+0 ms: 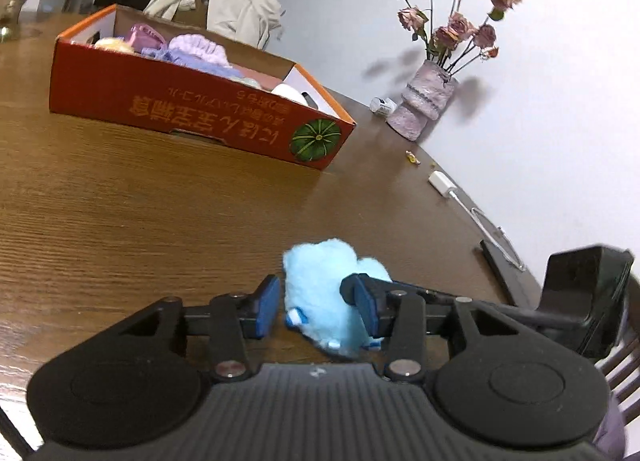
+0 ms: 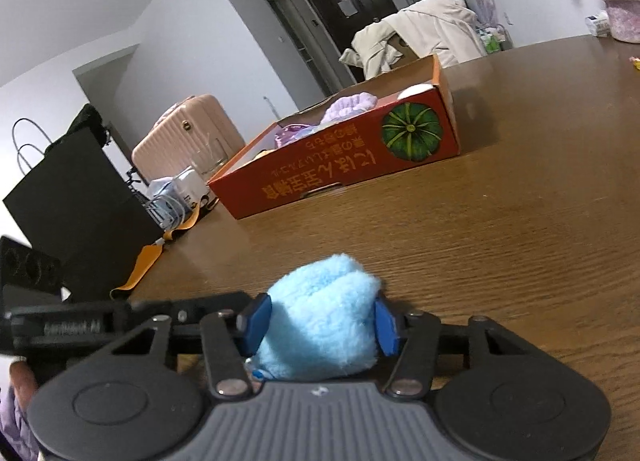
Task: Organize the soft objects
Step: 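Close the right gripper on the light-blue plush toy and lift it, then carry the plush toy with the right gripper into the box and release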
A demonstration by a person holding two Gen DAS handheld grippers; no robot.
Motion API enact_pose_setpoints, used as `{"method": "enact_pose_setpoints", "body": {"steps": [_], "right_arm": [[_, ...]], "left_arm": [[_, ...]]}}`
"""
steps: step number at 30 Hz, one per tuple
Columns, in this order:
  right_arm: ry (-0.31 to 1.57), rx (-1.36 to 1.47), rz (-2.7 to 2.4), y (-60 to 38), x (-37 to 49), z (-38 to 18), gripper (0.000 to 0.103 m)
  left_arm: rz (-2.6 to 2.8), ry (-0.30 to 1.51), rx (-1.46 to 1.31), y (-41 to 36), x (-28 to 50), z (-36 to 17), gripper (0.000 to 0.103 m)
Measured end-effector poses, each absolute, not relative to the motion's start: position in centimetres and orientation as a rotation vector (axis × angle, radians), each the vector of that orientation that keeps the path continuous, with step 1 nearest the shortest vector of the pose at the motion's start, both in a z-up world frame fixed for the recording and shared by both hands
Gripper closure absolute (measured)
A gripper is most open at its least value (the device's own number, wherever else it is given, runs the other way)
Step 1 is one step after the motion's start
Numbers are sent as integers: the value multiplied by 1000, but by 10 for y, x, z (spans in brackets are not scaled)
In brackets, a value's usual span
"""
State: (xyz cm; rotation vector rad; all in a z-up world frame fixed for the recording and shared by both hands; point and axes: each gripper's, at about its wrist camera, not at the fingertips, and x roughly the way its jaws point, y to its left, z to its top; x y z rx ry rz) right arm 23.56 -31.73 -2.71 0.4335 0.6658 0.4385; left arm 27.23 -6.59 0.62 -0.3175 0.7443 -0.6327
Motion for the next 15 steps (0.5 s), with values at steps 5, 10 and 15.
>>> {"method": "enact_pose_setpoints", "body": {"steps": [5, 10, 15], "right_arm": [[670, 451, 425, -326, 232, -26, 46], [649, 472, 432, -330, 226, -21, 33], [652, 442, 413, -330, 225, -19, 53]], "left_arm": [[-623, 769, -305, -68, 274, 0, 61], [-617, 769, -299, -67, 273, -2, 59], [-645, 770, -322, -68, 276, 0, 59]]}}
